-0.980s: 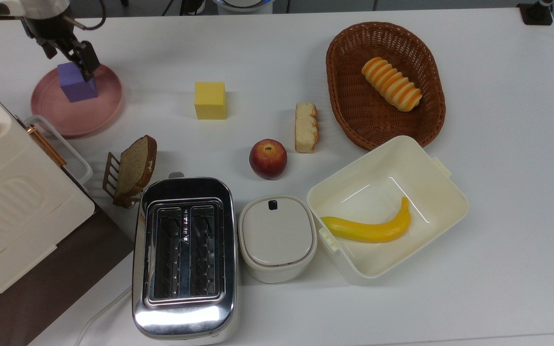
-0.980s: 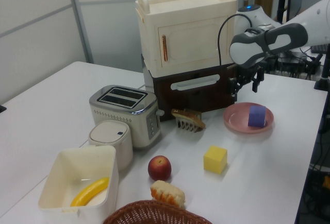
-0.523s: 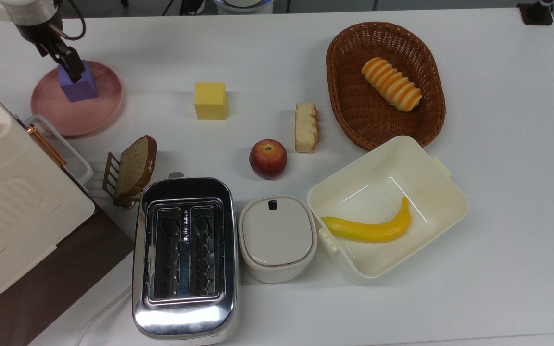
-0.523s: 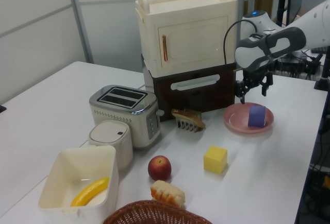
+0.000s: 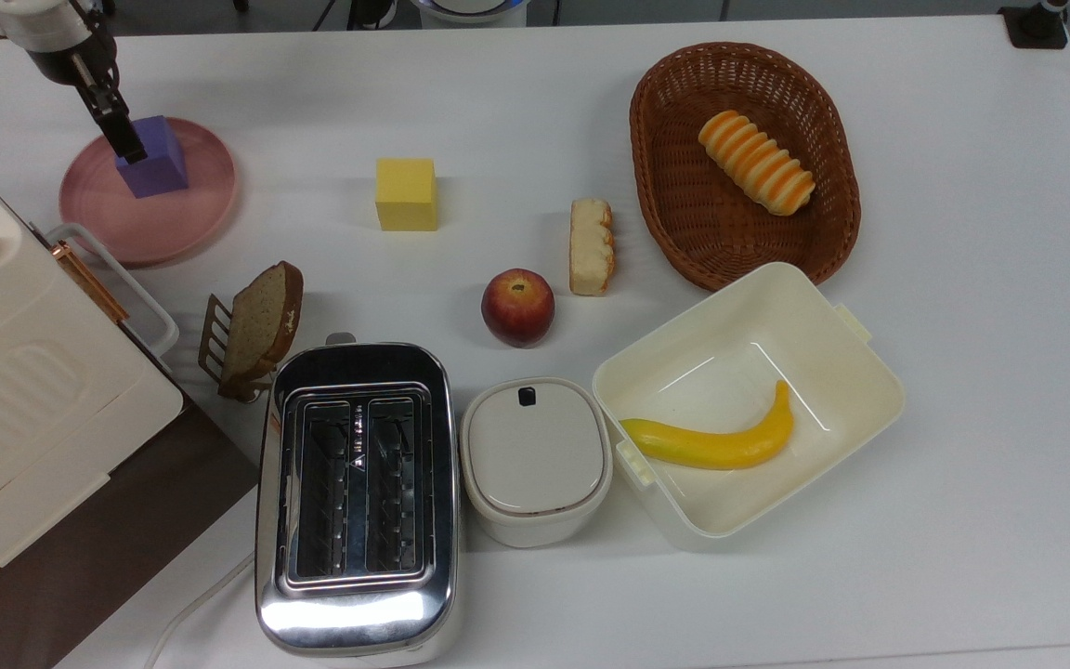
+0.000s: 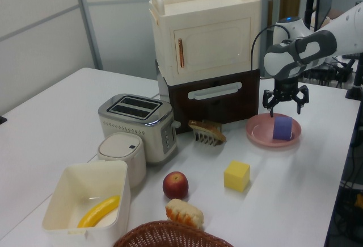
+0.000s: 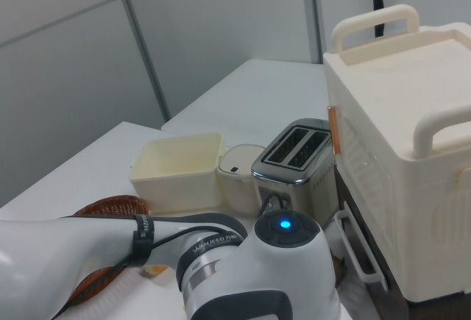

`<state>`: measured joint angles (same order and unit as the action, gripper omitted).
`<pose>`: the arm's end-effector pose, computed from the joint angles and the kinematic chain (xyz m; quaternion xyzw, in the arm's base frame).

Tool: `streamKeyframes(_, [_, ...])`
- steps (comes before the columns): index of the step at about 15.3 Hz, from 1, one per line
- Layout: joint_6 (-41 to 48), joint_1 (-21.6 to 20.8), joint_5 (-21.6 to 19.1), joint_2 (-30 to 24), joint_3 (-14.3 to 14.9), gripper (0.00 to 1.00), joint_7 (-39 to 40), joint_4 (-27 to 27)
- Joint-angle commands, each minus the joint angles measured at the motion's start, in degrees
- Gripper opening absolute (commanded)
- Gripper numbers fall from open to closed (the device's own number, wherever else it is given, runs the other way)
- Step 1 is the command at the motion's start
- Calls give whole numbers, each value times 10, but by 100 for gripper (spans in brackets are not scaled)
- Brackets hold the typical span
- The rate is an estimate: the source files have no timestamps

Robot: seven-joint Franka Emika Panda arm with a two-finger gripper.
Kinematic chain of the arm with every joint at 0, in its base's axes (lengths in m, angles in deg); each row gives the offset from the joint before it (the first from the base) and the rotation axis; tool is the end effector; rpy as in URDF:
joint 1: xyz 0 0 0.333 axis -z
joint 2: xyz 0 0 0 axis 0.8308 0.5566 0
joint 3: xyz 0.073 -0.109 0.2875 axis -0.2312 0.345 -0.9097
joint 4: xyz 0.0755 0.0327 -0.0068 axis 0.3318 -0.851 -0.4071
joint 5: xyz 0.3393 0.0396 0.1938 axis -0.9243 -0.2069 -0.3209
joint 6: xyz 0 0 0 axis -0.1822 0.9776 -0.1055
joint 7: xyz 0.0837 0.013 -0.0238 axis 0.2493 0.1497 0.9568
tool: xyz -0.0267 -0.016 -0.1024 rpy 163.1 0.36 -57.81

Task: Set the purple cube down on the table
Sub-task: 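Lower the gripper around the purple cube and close on it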

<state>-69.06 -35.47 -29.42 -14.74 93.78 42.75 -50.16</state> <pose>0.4770 -0.3422 0.3795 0.8695 -0.4923 0.0006 0.0401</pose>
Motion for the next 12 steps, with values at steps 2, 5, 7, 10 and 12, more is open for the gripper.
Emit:
streamKeyframes(2, [-9, -11, -5, 15, 4, 100, -23, -12])
streamKeyframes(5, [-13, -22, 6, 32, 4, 100, -20, -12])
streamKeyframes(7, [-13, -23, 6, 36, 4, 99, -20, -12])
streamKeyframes(10, [-16, -24, 6, 36, 5, 54, -16, -11])
streamKeyframes(12, [-26, -24, 6, 36, 4, 38, -12, -11])
